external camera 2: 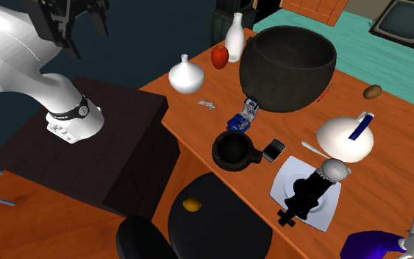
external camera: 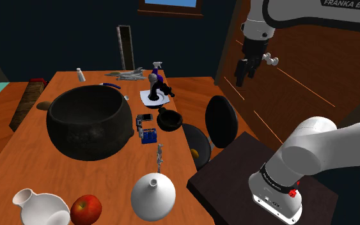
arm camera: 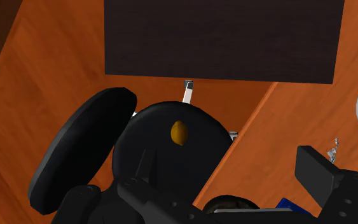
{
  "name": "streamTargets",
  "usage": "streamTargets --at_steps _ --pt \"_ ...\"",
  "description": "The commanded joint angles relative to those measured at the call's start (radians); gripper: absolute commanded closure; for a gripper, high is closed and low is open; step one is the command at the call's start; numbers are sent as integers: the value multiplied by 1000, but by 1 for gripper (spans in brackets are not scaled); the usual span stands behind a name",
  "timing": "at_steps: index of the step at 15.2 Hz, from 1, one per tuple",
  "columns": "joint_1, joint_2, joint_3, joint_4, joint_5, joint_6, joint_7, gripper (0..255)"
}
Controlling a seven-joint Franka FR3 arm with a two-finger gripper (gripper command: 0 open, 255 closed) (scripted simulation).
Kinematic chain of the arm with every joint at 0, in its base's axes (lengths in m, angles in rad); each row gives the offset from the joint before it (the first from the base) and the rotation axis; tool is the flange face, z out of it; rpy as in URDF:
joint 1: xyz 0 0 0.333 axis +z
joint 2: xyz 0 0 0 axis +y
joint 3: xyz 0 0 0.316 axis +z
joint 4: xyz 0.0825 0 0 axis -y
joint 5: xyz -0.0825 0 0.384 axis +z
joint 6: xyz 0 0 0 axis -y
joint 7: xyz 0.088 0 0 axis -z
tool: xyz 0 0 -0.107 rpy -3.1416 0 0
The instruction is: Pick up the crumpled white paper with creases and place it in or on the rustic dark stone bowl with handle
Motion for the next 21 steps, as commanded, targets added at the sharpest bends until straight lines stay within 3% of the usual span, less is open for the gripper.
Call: streamTargets --at_steps 1,11,21 --pt "0 0 0 0 0 0 0 0" --pt "51 109 98 -206 106 362 139 0" --pt "95 401 212 -260 176 765 271 0"
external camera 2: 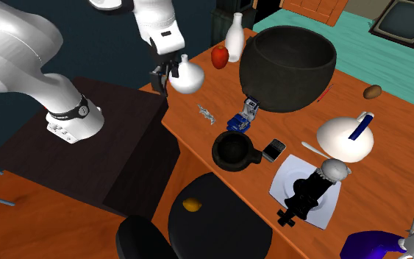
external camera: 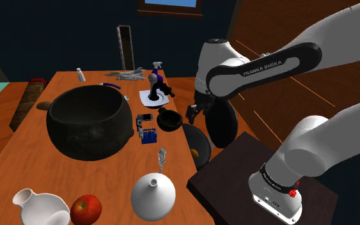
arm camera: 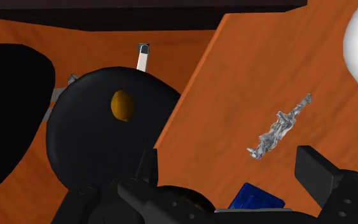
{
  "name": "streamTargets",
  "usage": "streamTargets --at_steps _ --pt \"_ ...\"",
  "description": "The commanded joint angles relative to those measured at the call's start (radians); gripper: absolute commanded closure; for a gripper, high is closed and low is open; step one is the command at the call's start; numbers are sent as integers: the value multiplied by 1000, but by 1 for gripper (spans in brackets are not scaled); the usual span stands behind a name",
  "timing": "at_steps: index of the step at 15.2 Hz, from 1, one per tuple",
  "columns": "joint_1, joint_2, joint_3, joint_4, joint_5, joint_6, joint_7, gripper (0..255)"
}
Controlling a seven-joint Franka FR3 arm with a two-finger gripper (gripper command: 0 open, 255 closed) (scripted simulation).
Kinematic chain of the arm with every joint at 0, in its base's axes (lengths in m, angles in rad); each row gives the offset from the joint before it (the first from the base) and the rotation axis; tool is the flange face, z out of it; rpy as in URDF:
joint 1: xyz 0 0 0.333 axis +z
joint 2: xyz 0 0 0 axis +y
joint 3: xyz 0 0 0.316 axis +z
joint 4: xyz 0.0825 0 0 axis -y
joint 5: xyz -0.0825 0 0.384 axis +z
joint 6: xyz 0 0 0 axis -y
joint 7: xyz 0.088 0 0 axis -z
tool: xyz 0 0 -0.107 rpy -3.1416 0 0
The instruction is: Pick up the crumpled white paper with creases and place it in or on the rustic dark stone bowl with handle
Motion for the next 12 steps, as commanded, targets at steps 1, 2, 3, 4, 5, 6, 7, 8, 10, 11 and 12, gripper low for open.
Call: streamTargets --at_steps 1,2,3,4,5,6,7,8,10,11,12 --pt "4 79 24 10 5 83 30 0" --pt "6 117 35 15 4 122 45 0" --pt "7 157 47 22 2 161 62 0" --pt "7 198 58 31 -3 198 79 0" --pt "7 239 69 42 -11 235 98 0" --pt "7 281 79 54 -21 270 119 0" --pt "7 324 88 68 -35 304 141 0" --pt "7 367 97 83 -53 337 165 0" --pt "10 454 106 118 -98 398 220 0" --pt "15 497 107 138 -125 425 251 0" --pt "22 540 105 159 -154 451 282 0"
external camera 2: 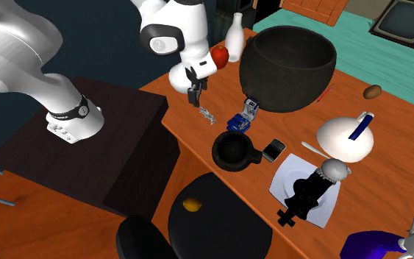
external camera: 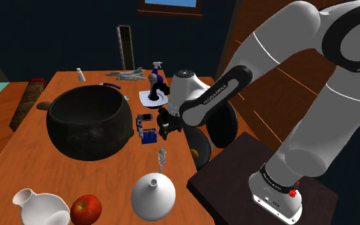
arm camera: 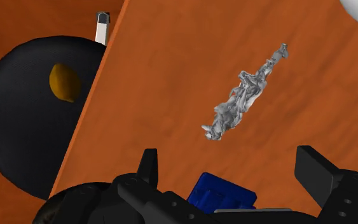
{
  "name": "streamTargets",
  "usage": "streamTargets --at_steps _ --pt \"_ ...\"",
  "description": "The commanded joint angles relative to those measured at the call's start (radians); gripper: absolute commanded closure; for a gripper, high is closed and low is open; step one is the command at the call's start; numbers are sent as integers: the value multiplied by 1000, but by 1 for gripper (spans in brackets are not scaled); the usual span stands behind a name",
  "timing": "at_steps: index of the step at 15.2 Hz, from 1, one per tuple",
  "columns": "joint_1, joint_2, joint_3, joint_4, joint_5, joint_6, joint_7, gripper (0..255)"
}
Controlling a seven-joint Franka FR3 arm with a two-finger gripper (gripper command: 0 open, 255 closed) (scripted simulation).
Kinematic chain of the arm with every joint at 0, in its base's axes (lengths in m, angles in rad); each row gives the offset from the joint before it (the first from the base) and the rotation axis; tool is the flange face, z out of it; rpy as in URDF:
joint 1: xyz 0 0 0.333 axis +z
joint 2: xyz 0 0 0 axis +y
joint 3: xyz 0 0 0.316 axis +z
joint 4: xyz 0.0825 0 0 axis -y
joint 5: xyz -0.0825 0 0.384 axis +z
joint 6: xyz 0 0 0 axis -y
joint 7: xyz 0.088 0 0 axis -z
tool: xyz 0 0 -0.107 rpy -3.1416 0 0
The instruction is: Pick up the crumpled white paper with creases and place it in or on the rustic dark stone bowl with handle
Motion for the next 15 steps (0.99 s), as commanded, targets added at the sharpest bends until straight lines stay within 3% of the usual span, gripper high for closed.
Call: streamTargets --at_steps 1,5,15 --pt "16 79 -4 38 -53 51 62 0" --pt "75 228 -47 132 -148 121 165 0" --pt "121 340 -103 165 -206 199 210 0"
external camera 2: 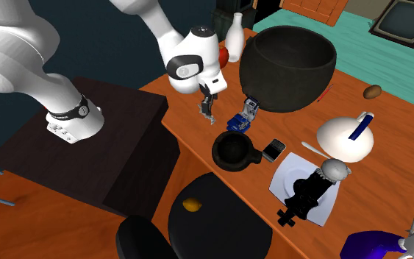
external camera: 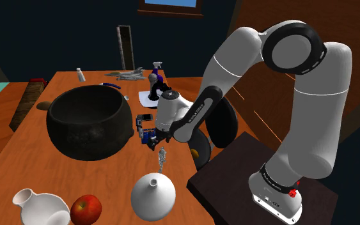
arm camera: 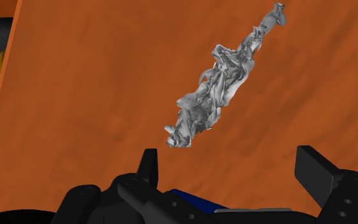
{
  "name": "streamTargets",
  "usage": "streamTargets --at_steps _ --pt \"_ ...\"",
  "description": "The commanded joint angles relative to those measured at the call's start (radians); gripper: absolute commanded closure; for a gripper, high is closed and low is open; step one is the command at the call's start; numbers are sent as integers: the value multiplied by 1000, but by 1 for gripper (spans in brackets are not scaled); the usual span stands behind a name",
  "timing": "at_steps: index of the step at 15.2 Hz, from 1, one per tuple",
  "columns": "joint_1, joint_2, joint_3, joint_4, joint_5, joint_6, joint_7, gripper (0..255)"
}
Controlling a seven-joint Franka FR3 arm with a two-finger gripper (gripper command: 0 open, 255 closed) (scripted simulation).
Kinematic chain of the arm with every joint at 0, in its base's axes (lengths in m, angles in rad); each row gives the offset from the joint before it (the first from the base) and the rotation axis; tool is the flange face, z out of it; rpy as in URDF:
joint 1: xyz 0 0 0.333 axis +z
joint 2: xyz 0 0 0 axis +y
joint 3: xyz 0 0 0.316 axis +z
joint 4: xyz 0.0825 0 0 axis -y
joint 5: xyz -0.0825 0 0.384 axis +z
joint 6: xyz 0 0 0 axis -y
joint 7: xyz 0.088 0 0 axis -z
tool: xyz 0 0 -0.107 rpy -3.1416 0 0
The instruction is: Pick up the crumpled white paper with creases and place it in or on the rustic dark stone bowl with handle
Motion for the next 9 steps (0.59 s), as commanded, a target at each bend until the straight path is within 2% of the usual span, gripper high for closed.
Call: streamTargets --at_steps 1,5,6,9 --pt "1 2 -1 1 -1 2 1 0" --pt "1 2 -1 1 -1 2 1 0" --pt "1 2 -1 1 -1 2 1 255" --pt "1 2 -1 1 -1 2 1 255"
